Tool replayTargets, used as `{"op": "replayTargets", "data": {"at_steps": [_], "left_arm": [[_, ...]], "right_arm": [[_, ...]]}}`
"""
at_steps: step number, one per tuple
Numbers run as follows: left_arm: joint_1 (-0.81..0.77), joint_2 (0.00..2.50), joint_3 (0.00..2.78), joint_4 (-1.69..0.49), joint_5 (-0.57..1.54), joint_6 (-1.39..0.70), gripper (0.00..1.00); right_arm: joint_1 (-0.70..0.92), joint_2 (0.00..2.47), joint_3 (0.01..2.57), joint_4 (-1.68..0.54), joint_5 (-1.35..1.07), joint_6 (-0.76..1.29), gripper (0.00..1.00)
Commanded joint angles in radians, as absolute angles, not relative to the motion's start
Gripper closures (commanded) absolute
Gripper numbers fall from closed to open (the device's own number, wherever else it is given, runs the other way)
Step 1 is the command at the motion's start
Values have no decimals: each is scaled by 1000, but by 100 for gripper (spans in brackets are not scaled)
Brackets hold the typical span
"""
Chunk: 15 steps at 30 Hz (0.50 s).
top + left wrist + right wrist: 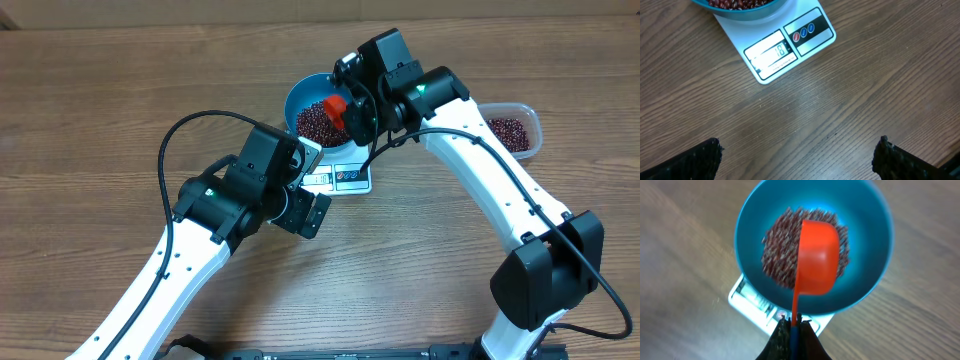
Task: Scoop item into bowl and weigh 150g on scale
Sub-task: 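Invert the scoop over the bowl to empty remaining beans, then move the empty scoop with the right gripper back to the bean tub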
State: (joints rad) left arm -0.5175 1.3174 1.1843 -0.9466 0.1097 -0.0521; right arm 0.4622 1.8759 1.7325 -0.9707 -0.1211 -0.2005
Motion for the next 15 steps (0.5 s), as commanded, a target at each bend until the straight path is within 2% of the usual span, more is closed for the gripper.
{"op": "replayTargets", "data": {"at_steps": [1, 4, 9, 15], "left_arm": [[-522, 1314, 1187, -945, 123, -51, 0], [-522, 1314, 1187, -945, 123, -51, 0], [-522, 1314, 1187, -945, 123, -51, 0], [-522, 1314, 1187, -945, 123, -51, 1]], "right_arm": [[466, 1851, 1761, -961, -80, -126, 96], [471, 1851, 1761, -1007, -223, -328, 96], [470, 1851, 1761, -970, -72, -146, 96], [470, 1851, 1761, -971, -71, -142, 96]]}}
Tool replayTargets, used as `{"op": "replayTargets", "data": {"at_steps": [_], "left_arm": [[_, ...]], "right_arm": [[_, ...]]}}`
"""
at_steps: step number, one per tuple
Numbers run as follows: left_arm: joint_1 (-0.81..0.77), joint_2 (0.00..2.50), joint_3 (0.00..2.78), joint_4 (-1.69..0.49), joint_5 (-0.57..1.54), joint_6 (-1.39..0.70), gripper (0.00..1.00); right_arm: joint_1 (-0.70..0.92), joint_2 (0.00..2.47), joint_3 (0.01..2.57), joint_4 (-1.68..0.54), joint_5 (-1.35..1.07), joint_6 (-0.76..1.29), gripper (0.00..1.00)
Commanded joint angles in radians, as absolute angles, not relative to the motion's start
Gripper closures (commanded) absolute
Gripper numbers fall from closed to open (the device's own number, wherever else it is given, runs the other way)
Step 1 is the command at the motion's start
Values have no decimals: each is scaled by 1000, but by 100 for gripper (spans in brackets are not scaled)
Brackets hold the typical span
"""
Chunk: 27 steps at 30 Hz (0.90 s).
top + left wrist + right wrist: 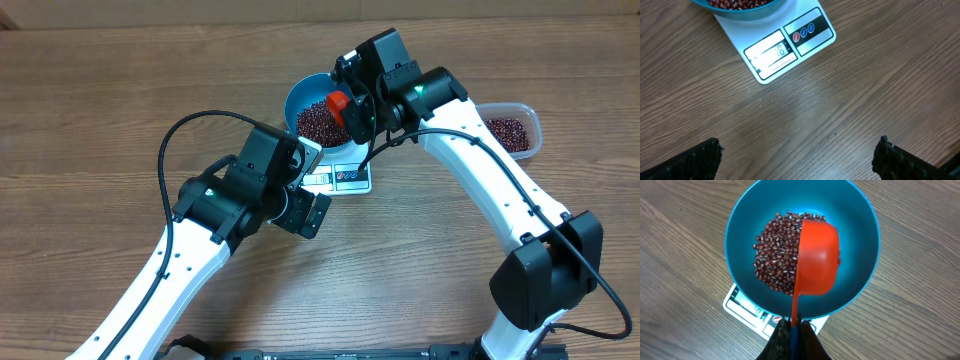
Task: Scoop item into bowl and weigh 150g on scale
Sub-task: 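Move the empty scoop with the right gripper back to the bean tub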
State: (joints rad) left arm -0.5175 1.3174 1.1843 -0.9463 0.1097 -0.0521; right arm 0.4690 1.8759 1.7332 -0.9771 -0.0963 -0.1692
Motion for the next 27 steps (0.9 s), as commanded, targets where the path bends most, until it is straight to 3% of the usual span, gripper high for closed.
{"op": "replayTargets", "data": {"at_steps": [1, 11, 21, 27], "left_arm": [[-522, 1314, 1187, -945, 123, -51, 0], [-522, 1314, 1187, -945, 123, -51, 0], [-522, 1314, 1187, -945, 123, -51, 0], [-522, 1314, 1187, -945, 123, -51, 0]], "right_arm": [[470, 1850, 1761, -971, -71, -141, 96], [385, 1755, 1763, -964, -30, -20, 96], [104, 1663, 1761, -1071, 10, 57, 96], [-26, 1695, 1721, -1162, 115, 4, 96]]}}
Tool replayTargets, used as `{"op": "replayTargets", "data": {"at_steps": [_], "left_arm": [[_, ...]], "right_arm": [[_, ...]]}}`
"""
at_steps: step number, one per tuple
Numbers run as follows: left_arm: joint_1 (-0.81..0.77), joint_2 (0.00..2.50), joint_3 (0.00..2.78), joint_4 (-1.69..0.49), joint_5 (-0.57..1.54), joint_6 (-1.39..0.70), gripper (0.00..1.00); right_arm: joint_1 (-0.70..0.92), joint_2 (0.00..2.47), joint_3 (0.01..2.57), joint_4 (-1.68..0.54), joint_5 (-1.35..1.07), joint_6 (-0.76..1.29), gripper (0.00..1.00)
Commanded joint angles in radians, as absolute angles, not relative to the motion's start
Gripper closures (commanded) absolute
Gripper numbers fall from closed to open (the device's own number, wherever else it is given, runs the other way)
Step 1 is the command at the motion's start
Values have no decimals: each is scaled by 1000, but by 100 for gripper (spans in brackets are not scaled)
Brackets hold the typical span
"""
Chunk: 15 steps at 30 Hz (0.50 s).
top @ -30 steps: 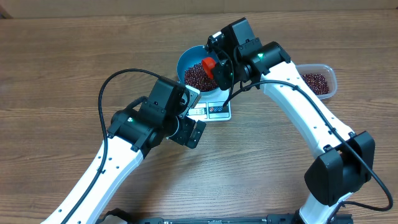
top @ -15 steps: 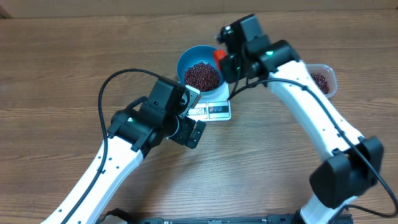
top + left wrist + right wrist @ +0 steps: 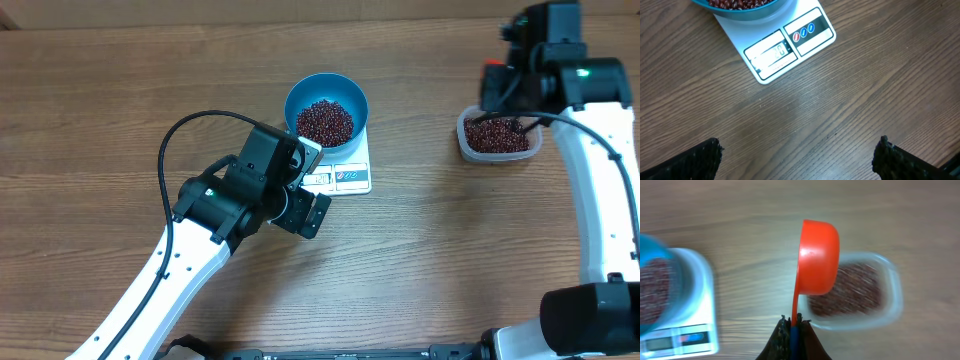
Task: Scoop item into bowl and weigh 150g on scale
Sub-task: 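Move the empty scoop with the right gripper back to the bean tub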
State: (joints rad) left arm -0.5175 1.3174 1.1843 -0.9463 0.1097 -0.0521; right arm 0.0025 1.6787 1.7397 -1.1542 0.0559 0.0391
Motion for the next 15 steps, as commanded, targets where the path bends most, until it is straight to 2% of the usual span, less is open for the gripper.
{"op": "replayTargets", "data": {"at_steps": [1, 15], "left_arm": [[-522, 1314, 1187, -945, 123, -51, 0], [-522, 1314, 1187, -945, 123, -51, 0]], "right_arm": [[-30, 1701, 1715, -1166, 115, -12, 96], [-33, 1811, 1648, -1206, 220, -53, 96]]}}
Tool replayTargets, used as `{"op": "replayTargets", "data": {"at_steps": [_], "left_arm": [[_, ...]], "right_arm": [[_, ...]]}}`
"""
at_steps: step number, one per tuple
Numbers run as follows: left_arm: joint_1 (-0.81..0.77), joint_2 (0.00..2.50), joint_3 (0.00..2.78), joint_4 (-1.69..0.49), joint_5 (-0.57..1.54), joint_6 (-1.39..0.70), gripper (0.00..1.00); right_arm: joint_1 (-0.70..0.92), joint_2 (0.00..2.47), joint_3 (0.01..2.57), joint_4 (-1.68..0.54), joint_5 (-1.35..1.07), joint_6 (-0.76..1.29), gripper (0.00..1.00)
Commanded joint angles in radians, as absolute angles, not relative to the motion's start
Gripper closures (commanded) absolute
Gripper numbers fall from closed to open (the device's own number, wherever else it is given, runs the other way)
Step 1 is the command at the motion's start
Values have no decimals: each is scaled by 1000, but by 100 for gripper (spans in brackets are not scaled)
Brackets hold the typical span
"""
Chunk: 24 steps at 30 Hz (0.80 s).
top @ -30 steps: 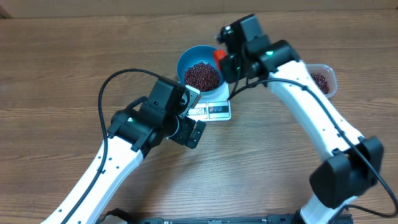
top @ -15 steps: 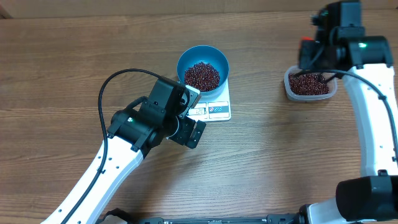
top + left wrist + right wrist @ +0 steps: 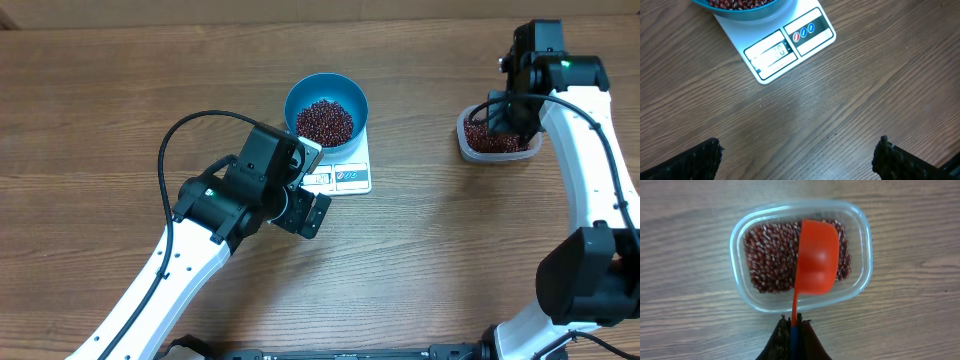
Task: Scoop item into bowl and weigh 150g on scale
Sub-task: 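Move the empty scoop with the right gripper back to the bean tub, then lower the scoop into the bean tub with the right gripper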
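Note:
A blue bowl (image 3: 326, 108) holding red beans sits on the white scale (image 3: 340, 178), whose lit display (image 3: 771, 54) faces the left wrist camera. My left gripper (image 3: 795, 152) hangs open over bare table just in front of the scale. At the far right a clear tub of red beans (image 3: 800, 255) stands on the table. My right gripper (image 3: 795, 325) is shut on the handle of the orange scoop (image 3: 816, 257), which hangs turned on its side over the tub; the scoop barely shows in the overhead view.
The wooden table (image 3: 450, 250) stretches between scale and tub. My left arm (image 3: 215, 215) crosses the front left, and its black cable (image 3: 180, 135) loops left of the bowl. My right arm (image 3: 590, 180) runs along the right edge.
My right gripper has moved with the scoop from the tub's near-left edge to directly over its beans. The left gripper, bowl and scale have not moved.
The scoop was tipped on its side over the beans in the blue bowl at the first two moments. Then my right arm had swung away to the right, the scoop near the tub and the scale display changed. Now the scoop hangs over the tub.

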State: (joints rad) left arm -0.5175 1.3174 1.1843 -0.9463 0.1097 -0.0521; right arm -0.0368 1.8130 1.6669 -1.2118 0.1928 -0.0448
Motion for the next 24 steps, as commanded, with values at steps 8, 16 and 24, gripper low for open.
{"op": "replayTargets", "data": {"at_steps": [8, 16, 24], "left_arm": [[-522, 1314, 1187, -945, 123, -51, 0], [-522, 1314, 1187, -945, 123, -52, 0], [-522, 1314, 1187, -945, 123, -51, 0]], "right_arm": [[-33, 1811, 1528, -1105, 216, -54, 97], [-33, 1811, 1471, -999, 127, -54, 97], [-33, 1813, 1443, -970, 73, -58, 96]]}}
